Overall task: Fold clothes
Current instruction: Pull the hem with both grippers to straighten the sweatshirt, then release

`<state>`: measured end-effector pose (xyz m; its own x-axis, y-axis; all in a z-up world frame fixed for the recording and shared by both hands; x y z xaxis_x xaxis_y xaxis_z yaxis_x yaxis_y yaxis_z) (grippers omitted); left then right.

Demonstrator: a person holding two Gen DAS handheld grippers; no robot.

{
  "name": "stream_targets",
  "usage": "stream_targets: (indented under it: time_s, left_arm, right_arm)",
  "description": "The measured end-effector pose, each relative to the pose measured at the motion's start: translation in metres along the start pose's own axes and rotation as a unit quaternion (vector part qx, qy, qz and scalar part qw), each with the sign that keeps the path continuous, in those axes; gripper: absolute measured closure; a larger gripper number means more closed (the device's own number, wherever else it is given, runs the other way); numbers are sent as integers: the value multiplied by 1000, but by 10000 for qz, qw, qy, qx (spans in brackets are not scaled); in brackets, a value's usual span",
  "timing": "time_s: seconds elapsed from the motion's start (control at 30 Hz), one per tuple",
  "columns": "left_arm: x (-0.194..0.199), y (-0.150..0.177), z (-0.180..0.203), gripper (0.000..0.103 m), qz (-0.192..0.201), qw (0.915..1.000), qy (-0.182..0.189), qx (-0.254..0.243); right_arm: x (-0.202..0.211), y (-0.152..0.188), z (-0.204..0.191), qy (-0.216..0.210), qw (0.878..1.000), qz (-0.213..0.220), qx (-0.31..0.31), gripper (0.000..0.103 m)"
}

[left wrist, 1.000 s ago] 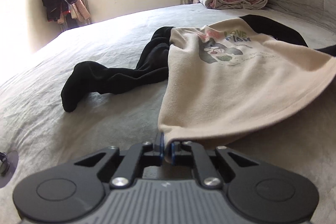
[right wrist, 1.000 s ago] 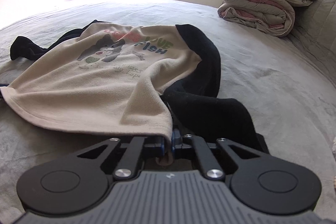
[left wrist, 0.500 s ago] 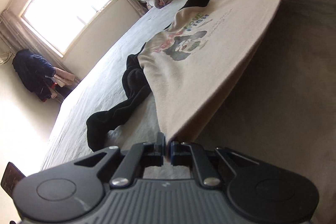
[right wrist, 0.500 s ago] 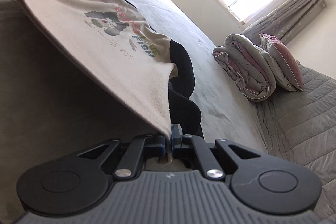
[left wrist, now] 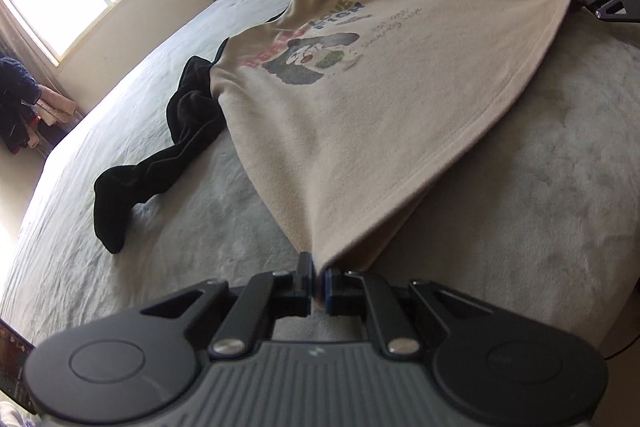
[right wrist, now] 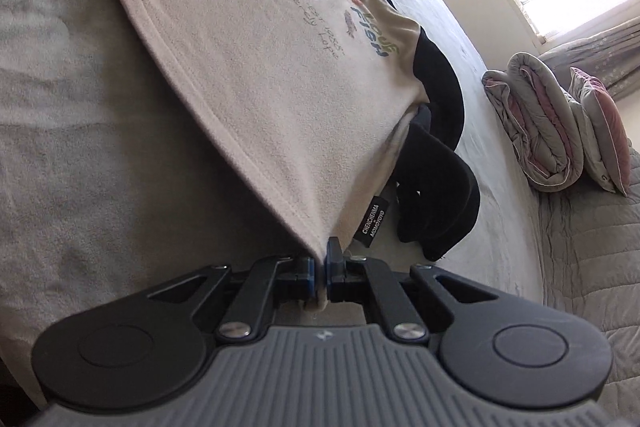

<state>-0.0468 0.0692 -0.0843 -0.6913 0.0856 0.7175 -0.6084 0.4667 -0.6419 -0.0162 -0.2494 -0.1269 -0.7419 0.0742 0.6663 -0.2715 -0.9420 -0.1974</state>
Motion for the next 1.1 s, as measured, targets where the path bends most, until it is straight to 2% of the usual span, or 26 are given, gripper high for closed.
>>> stream_targets:
  time_s: [0.17, 0.23, 0.27, 0.3, 0.33, 0.4, 0.43, 0.47, 0.57, 0.63, 0.73, 0.87, 1.1]
  left_arm:
    - [-2, -1, -4, 97, -87, 9995, 232, 188]
    - [-3, -2, -6, 94, -121, 9991, 325, 263]
    - [-3, -2, -7, 93, -139, 9988, 371, 301]
    - [-3, -2, -8, 91, -156, 9984, 417, 338]
    - [-3, -3, -11, 84, -186, 9977, 496, 415]
    - [-1, -6, -20, 67, -282, 9947, 729, 674]
    - [1, -6, -24, 52, -348, 9924, 881, 779]
    - [2, -6, -26, 42, -415, 9895, 1072, 874]
    - [8, -5, -30, 37, -567, 9818, 1499, 1015]
    - [12, -8, -32, 34, -552, 9818, 1530, 977]
    - [14, -17, -36, 31, -436, 9820, 1495, 1068]
    - [14, -39, -38, 26, -169, 9772, 1587, 1400]
    - [-8, -81, -10, 22, 87, 9635, 1919, 1864]
  right_arm:
    - [-3, -2, -1, -15, 10000, -54, 31, 96]
    - [-2, 0, 2, -53, 10000, -46, -63, 85]
    - [-2, 1, 4, -65, 9999, -50, -121, 83]
    - [-1, 2, 8, -49, 9998, -62, -178, 75]
    - [0, 4, 11, -28, 9997, -75, -235, 64]
    - [2, 8, 20, -70, 9993, -62, -374, 52]
    - [4, 11, 25, -128, 9988, -43, -480, 50]
    - [6, 14, 29, -186, 9981, -16, -591, 50]
    - [8, 23, 42, -245, 9958, 60, -880, 46]
    - [8, 27, 50, -251, 9941, 130, -1048, 41]
    - [6, 33, 61, -208, 9907, 187, -1333, 41]
    - [0, 42, 79, -7, 9853, 228, -1692, 41]
    - [-10, 43, 109, 15, 9578, 650, -2799, 41]
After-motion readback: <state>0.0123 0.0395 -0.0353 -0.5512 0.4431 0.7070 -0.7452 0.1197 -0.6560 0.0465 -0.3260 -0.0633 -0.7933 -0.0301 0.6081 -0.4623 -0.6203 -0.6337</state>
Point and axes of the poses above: each gripper's, at about its wrist camera, not at the fingertips, and x roughly against the way its jaws point, z to its right, y to its underside, the point moved 5 cm from there along -x, roughly the way its jaws point, and after that the axes turned 12 degrees about x, right-handed, at the moved point
